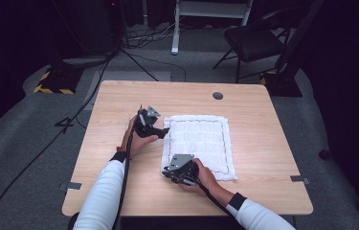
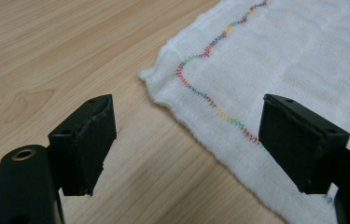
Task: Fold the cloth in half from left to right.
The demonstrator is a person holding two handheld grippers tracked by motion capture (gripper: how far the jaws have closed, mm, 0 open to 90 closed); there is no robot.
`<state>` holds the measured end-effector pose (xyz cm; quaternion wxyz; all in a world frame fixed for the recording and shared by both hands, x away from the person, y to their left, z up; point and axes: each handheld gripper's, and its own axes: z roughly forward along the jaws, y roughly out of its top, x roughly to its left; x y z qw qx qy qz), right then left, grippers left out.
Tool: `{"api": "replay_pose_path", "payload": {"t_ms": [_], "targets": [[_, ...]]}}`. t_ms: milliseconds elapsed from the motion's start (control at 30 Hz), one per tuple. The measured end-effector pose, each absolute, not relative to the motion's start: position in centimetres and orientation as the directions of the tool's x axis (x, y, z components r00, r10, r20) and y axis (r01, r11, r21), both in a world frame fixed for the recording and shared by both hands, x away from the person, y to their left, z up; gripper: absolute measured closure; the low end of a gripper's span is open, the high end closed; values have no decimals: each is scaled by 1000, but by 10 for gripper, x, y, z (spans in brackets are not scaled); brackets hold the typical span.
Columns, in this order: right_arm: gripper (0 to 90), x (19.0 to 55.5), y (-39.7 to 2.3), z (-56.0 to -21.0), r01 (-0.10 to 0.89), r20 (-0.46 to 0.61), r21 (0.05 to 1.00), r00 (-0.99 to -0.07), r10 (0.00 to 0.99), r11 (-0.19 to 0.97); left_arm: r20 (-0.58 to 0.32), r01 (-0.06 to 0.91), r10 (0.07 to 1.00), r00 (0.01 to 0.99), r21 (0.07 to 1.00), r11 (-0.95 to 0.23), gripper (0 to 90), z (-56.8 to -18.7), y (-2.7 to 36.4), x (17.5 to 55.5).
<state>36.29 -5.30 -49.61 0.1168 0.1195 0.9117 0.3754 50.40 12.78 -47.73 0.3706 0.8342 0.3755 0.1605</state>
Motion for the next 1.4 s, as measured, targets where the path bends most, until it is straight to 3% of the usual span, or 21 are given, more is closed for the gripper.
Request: {"api": "replay_pose_path", "payload": {"t_ms": [567,933,1000,1133,1200,1300,1400], "targets": [[846,349,-50,-495,99,-113,701,-962,247,706,-26,571,786,617,703,-425,161,-502,106,535],[846,348,-50,-494,89,-119,696,-964,237,712,-29,566,767,641,693,-447,157,-502,106,541],[845,348,-50,-494,91,-116,697,-964,237,711,-43,548,738,673,699,-459,252,-500,106,540],[846,348,-50,-494,93,-116,700,-964,241,708,-71,528,694,717,706,-473,581,-498,106,538],[846,348,-51,-494,94,-114,700,-964,241,708,-100,529,679,728,712,-462,687,-499,109,539],[846,349,-51,-495,95,-114,701,-964,242,707,-138,540,671,729,719,-438,787,-500,113,540],[846,349,-50,-495,93,-116,702,-963,242,706,-139,540,671,728,720,-437,828,-500,114,539]]}}
